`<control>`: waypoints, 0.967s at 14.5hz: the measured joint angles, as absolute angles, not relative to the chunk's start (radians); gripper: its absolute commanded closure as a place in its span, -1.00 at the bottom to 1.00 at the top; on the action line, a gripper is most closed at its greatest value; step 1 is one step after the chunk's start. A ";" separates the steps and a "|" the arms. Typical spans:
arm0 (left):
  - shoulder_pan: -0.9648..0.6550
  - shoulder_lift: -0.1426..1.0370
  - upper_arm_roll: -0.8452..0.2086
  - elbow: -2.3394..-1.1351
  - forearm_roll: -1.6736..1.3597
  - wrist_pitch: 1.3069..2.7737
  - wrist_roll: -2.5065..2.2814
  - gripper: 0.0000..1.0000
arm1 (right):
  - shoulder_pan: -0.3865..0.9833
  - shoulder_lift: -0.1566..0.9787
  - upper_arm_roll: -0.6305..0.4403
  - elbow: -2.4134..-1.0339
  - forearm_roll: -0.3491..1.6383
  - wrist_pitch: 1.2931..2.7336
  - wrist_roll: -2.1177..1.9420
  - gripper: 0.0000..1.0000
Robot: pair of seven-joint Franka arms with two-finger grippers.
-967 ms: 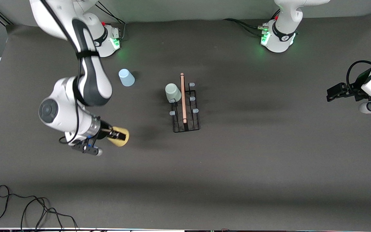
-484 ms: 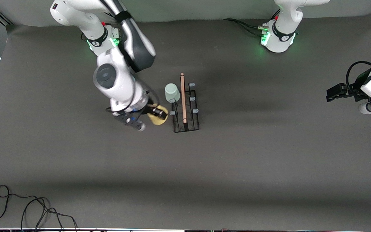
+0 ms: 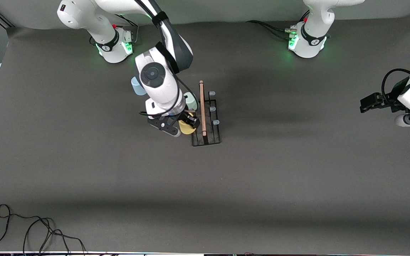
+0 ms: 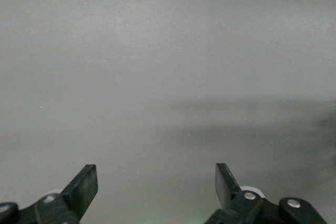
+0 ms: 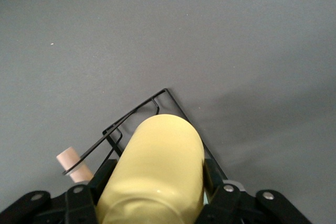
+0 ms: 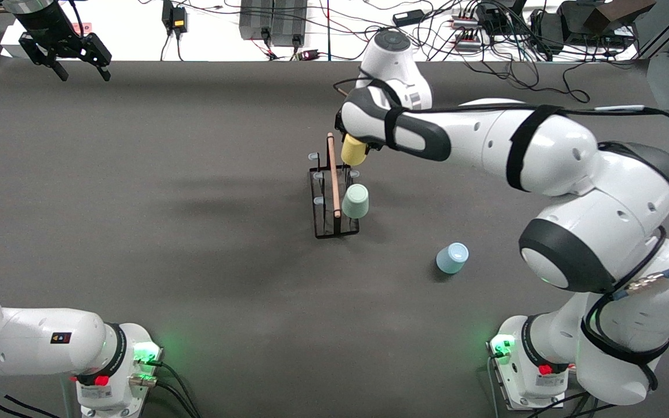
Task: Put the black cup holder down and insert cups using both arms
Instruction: 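Release the yellow cup and withdraw the right gripper from the rack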
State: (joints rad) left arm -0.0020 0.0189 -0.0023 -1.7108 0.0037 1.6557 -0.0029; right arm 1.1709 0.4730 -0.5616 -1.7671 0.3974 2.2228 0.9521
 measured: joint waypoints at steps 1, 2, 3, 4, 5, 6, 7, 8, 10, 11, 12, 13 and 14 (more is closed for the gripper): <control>-0.002 0.019 -0.002 -1.711 0.004 1.656 -0.003 -1.00 | 1.172 0.486 -0.561 -1.767 0.397 2.229 0.954 -0.43; -0.002 0.019 -0.002 -1.711 0.004 1.656 -0.003 -1.00 | 1.172 0.497 -0.561 -1.767 0.397 2.234 0.954 -0.96; -0.002 0.020 -0.002 -1.711 0.004 1.656 -0.003 -1.00 | 1.172 0.505 -0.561 -1.767 0.397 2.237 0.955 -0.99; -0.002 0.020 -0.002 -1.711 0.004 1.656 -0.003 -1.00 | 1.172 0.508 -0.561 -1.767 0.397 2.238 0.955 -1.00; -0.002 0.020 -0.002 -1.711 0.004 1.656 -0.003 -1.00 | 1.172 0.508 -0.563 -1.766 0.397 2.238 0.955 -0.99; -0.002 0.020 -0.002 -1.711 0.004 1.656 -0.003 -1.00 | 1.172 0.506 -0.567 -1.764 0.397 2.238 0.955 -0.99; -0.002 0.020 -0.002 -1.711 0.004 1.656 -0.003 -1.00 | 1.170 0.502 -0.572 -1.761 0.397 2.235 0.955 -1.00; -0.002 0.020 -0.002 -1.711 0.004 1.656 -0.003 -1.00 | 1.168 0.493 -0.578 -1.756 0.396 2.223 0.952 -0.99; -0.002 0.020 -0.002 -1.711 0.004 1.656 -0.003 -1.00 | 1.166 0.464 -0.618 -1.740 0.393 2.147 0.908 -0.99; -0.002 0.020 -0.002 -1.711 0.004 1.656 -0.003 -1.00 | 1.165 0.443 -0.654 -1.724 0.391 2.075 0.858 -1.00; -0.002 0.021 -0.002 -1.711 0.004 1.656 -0.003 -1.00 | 1.164 0.421 -0.699 -1.701 0.389 1.986 0.793 -1.00; -0.002 0.021 -0.002 -1.711 0.004 1.656 -0.003 -1.00 | 1.162 0.400 -0.753 -1.671 0.388 1.887 0.718 -0.99; -0.002 0.021 -0.002 -1.711 0.004 1.656 -0.003 -1.00 | 1.161 0.382 -0.815 -1.635 0.387 1.781 0.638 -1.00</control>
